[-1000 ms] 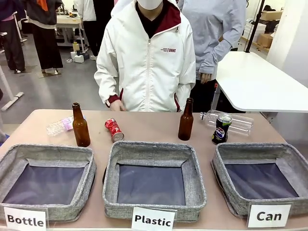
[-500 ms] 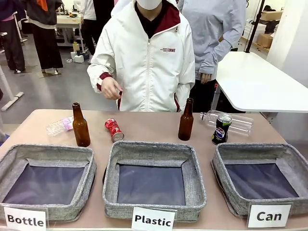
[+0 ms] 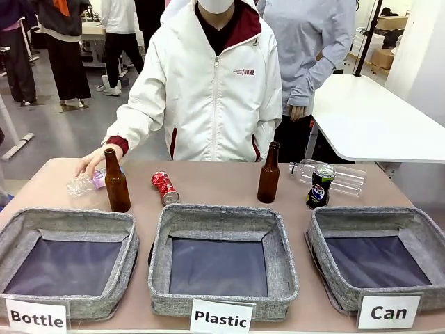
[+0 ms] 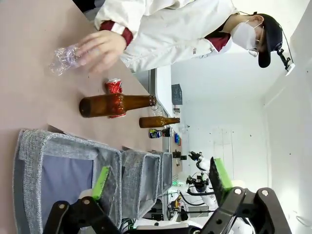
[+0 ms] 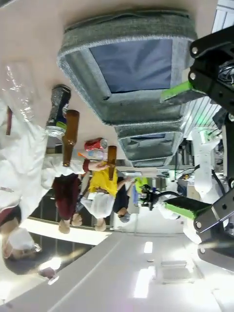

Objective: Sort the can waste into the basket.
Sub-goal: Pick up the can waste from the table and place it in the right Fabric basket.

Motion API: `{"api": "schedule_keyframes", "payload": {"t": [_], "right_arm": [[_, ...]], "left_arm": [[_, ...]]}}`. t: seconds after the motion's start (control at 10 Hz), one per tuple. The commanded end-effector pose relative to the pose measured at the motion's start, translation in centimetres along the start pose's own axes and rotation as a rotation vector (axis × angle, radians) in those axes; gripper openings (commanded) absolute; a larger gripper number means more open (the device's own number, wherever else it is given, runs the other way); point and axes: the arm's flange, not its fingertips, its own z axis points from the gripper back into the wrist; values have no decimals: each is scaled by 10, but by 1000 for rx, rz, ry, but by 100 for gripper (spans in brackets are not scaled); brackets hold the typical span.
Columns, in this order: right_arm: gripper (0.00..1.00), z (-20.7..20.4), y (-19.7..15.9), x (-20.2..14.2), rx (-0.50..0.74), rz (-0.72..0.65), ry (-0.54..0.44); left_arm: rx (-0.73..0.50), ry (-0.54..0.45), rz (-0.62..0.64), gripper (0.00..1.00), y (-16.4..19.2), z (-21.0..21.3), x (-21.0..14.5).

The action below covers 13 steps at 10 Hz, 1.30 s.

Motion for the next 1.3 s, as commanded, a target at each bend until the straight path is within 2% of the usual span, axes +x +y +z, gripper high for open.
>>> {"api": "schedule_keyframes", "payload": {"t": [0.0,0.1,0.2,0.4,0.5,0.6,0.9,1.0,1.1,1.2], "right_arm": [[100,-24,18,9,-35,139,248],[100,-47,32,21,-87,284,371],[100,-70,41,31,-147,418,427],[100,-119,55,46,-235,795,495],[100,-144,62,47,-225,962,556],[100,-161,68,46,-245,1107,589],[100,-210,74,42,-206,1515,556],[100,-220,69,39,-223,1562,559],[100,-225,67,38,-279,1536,584],[100,-211,87,48,-271,1453,658]], "left_arm": [[-6,5,-20,100,1,1,1],[-6,5,-20,100,1,1,1],[-6,5,-20,100,1,1,1],[-6,5,-20,100,1,1,1],[-6,5,-20,100,1,1,1],[-6,5,-20,100,1,1,1],[-6,5,-20,100,1,1,1],[-6,5,-20,100,1,1,1],[-6,5,-20,100,1,1,1],[-6,5,-20,100,1,1,1]]}}
